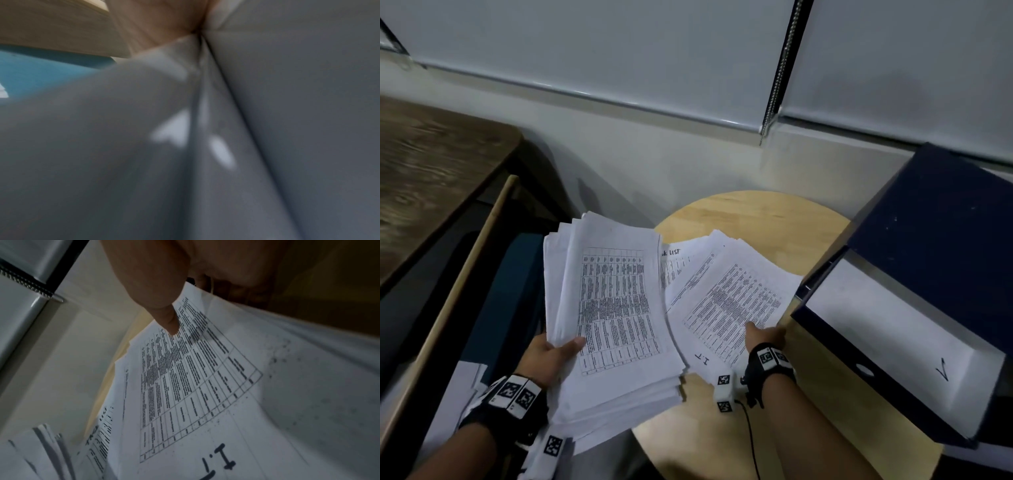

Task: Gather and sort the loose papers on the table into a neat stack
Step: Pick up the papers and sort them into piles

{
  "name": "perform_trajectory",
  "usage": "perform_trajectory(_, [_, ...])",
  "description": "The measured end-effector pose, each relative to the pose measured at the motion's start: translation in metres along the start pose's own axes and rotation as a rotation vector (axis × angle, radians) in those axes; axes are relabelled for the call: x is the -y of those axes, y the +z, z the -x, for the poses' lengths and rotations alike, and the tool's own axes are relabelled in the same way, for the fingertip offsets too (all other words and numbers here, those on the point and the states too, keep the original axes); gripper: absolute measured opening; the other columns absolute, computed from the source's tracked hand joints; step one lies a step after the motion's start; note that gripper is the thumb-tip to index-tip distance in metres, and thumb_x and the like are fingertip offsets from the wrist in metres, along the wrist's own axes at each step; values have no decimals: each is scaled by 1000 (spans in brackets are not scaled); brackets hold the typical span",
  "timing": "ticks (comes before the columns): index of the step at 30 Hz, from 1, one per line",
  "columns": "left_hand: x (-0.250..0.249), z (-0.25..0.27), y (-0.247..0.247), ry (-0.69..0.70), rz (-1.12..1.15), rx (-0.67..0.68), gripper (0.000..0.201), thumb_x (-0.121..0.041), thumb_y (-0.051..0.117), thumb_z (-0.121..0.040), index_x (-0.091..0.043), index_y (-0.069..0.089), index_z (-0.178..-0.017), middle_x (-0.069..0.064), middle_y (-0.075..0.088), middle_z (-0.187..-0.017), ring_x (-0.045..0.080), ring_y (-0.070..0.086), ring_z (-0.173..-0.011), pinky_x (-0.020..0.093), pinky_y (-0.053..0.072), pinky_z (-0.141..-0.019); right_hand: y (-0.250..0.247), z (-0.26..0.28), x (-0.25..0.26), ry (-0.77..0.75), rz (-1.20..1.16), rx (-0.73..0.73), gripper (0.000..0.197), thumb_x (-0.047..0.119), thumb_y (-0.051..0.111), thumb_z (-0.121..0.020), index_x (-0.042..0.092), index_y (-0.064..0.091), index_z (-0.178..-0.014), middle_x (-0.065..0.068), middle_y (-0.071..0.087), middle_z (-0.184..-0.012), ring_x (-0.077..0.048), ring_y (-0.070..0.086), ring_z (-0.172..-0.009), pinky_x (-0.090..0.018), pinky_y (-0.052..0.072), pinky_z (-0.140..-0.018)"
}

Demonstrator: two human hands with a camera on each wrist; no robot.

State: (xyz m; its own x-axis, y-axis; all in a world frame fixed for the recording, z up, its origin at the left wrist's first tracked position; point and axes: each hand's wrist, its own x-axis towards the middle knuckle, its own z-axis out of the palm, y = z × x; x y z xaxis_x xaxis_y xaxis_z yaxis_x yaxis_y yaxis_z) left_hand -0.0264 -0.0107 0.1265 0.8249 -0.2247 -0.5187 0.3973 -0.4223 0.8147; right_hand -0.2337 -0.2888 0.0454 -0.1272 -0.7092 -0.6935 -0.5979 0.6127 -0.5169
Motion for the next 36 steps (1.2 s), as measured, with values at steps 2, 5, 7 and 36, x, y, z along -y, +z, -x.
perform_trajectory(2, [4,0,-1,7,33,-3,26,-2,70,-82,14,59,-100,16,58,-73,26,54,-65,31,45,-62,8,-5,4,8,131,-5,92,44,77,-78,-2,30,-142,-26,41,-145,-45,48,-128,-54,46,-101])
perform_trajectory(5, [11,0,-3,14,37,-38,22,0,69,-82,13,59,-97,12,57,-68,25,52,-61,29,44,-59,25,-9,10,-4,237,-63,99,51,84,-67,-1,34,-134,-24,41,-139,-43,46,-125,-54,46,-97])
perform_trajectory(7, [12,1,-4,22,44,-31,20,1,68,-82,13,60,-96,11,57,-66,25,53,-59,28,45,-59,36,-10,14,-25,294,-96,98,50,86,-64,0,35,-132,-23,39,-137,-42,44,-124,-54,46,-97])
perform_trajectory(36, [32,-18,-26,-83,-34,-49,31,-19,80,-74,4,66,-91,18,68,-78,29,62,-71,43,52,-75,-21,50,28,-625,223,-65,37,5,43,-98,16,51,-132,-18,68,-113,-37,66,-101,-35,54,-79])
